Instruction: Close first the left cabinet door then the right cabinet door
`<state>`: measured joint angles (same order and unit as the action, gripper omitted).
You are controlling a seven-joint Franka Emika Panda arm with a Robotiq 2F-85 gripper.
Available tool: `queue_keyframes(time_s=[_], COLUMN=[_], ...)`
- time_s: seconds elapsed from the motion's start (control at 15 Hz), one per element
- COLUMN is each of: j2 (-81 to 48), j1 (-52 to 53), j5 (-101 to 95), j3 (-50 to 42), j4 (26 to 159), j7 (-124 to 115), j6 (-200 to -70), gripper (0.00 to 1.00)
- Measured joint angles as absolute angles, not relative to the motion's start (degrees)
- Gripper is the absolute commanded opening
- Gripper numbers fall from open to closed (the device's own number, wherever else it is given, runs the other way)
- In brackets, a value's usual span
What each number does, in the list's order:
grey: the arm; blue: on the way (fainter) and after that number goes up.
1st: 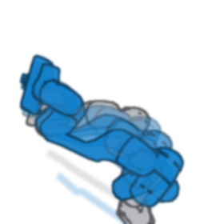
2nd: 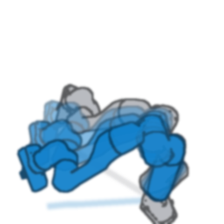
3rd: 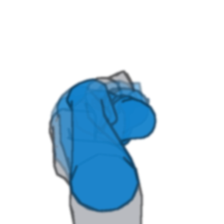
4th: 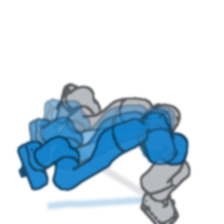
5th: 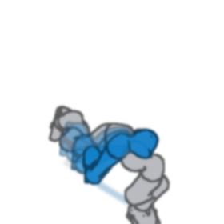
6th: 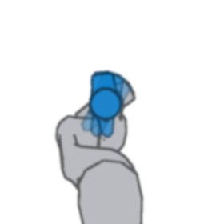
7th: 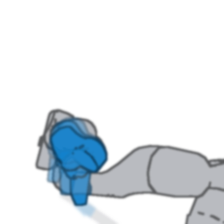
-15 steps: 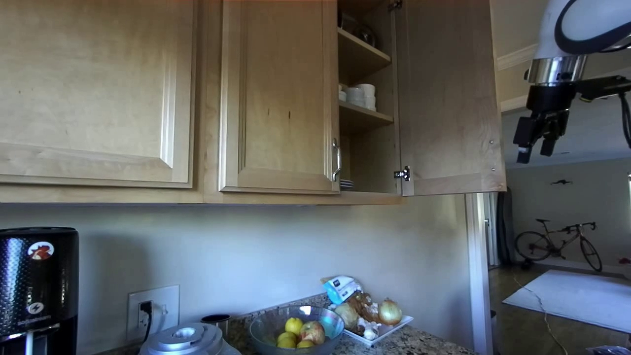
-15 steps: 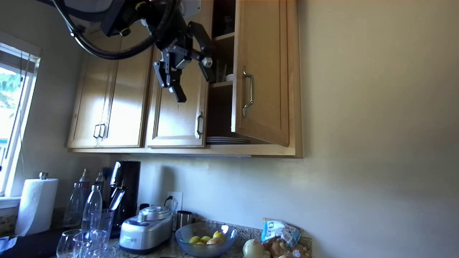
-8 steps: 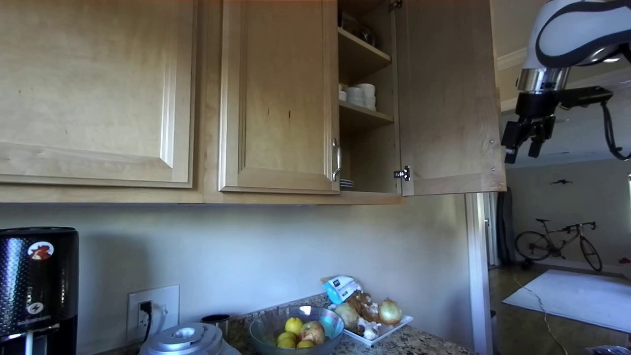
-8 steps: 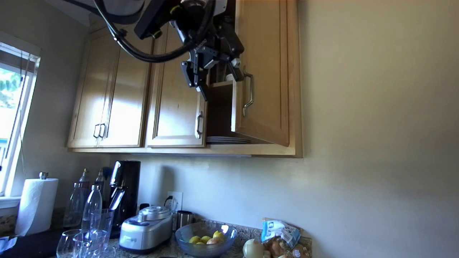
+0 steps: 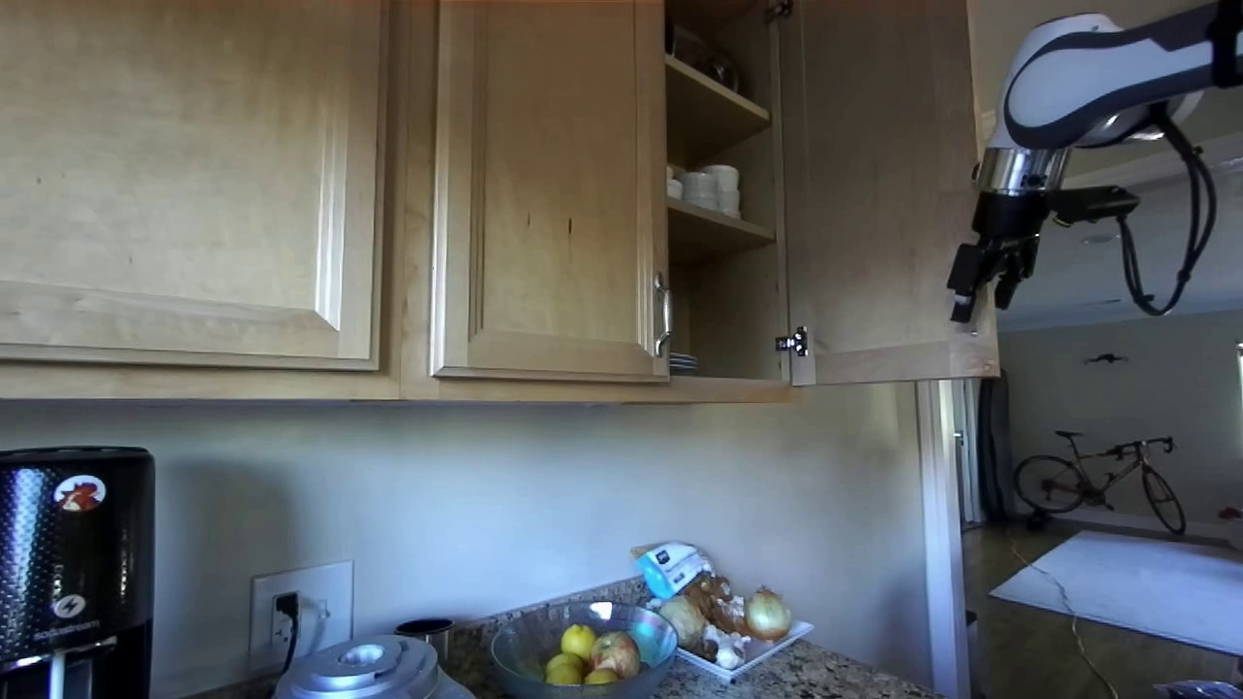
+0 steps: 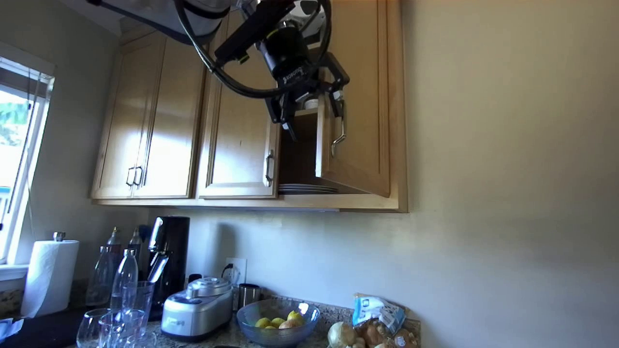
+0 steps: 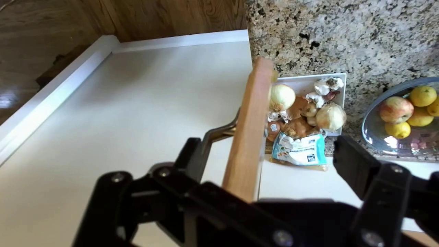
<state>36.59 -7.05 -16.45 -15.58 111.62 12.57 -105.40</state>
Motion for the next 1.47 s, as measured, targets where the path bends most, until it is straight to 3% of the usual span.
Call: queue_keyframes(time_s=[0.47,1.0,1.47], j2=[37.84,33.29,34.96], j1=[-5.31,5.06,5.79], j5=[-8.42,-0.62,-0.04], j3=[-14.06,-5.82,-5.91], j4=[110.61,108.67,109.74], j7=[17.36,20.01,24.08], j6=[-102.02,-103.89,-98.40], gripper=[1.00,1.00,1.00])
